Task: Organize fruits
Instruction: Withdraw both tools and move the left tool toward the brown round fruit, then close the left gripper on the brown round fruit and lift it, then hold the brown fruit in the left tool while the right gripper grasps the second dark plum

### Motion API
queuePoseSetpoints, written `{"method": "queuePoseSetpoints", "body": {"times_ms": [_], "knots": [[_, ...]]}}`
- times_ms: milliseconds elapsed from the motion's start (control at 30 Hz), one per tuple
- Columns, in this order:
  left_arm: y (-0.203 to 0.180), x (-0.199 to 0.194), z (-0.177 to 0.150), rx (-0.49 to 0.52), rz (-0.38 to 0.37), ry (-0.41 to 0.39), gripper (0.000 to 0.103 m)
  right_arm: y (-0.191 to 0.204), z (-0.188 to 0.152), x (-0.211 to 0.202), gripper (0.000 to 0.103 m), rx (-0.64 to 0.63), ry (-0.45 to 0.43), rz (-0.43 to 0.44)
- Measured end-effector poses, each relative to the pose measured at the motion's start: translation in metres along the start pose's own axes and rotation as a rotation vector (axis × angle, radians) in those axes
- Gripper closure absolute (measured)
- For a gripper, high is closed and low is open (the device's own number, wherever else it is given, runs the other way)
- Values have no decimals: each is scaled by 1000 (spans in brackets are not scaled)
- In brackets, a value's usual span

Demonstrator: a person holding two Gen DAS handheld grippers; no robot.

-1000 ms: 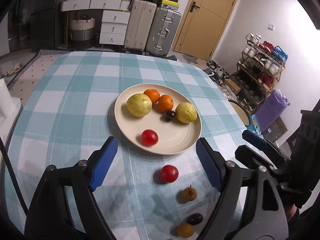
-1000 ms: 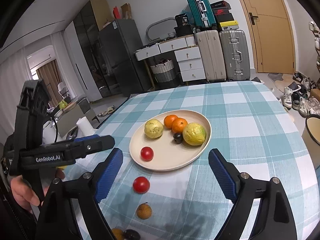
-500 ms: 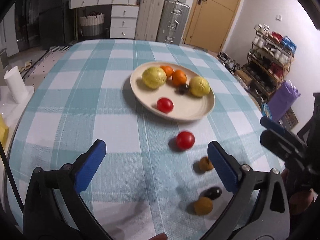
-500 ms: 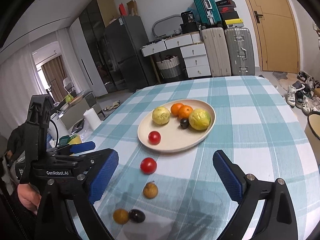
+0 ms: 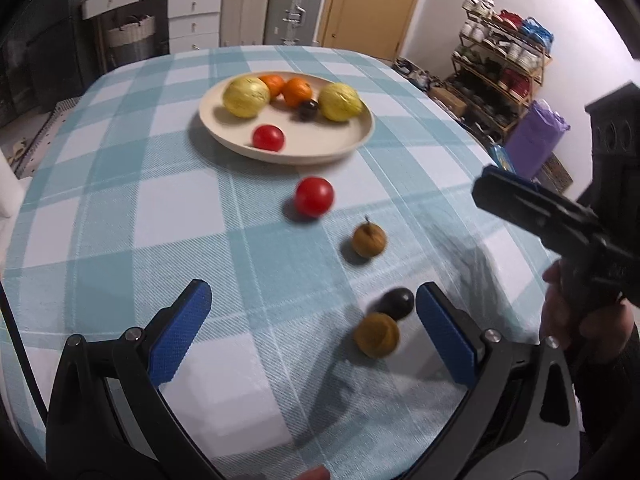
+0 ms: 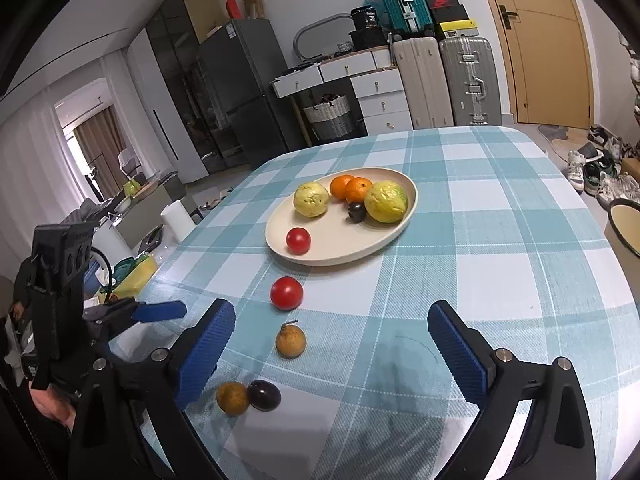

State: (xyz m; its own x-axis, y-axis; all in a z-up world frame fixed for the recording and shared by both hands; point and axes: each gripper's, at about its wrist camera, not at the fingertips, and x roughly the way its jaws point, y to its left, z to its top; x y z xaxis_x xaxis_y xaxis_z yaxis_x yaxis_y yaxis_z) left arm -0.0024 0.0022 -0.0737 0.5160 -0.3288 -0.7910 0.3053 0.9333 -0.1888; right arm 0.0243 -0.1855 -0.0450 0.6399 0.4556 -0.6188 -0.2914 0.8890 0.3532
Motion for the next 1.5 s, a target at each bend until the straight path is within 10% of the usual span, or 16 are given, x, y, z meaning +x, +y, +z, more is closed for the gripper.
{"method": "queuePoseSetpoints", "body": {"times_ms": [533,867,1500], "knots": [[-23,10,-19,75,-45,73,4,-2,-6,-2,3,10,15,2],[-26,16,-21,86,-141,116,78,-6,-9,-1,3,30,23,12],[29,-24,0,-75,-78,-31,79,11,-36,6,3,3,88,75]]}}
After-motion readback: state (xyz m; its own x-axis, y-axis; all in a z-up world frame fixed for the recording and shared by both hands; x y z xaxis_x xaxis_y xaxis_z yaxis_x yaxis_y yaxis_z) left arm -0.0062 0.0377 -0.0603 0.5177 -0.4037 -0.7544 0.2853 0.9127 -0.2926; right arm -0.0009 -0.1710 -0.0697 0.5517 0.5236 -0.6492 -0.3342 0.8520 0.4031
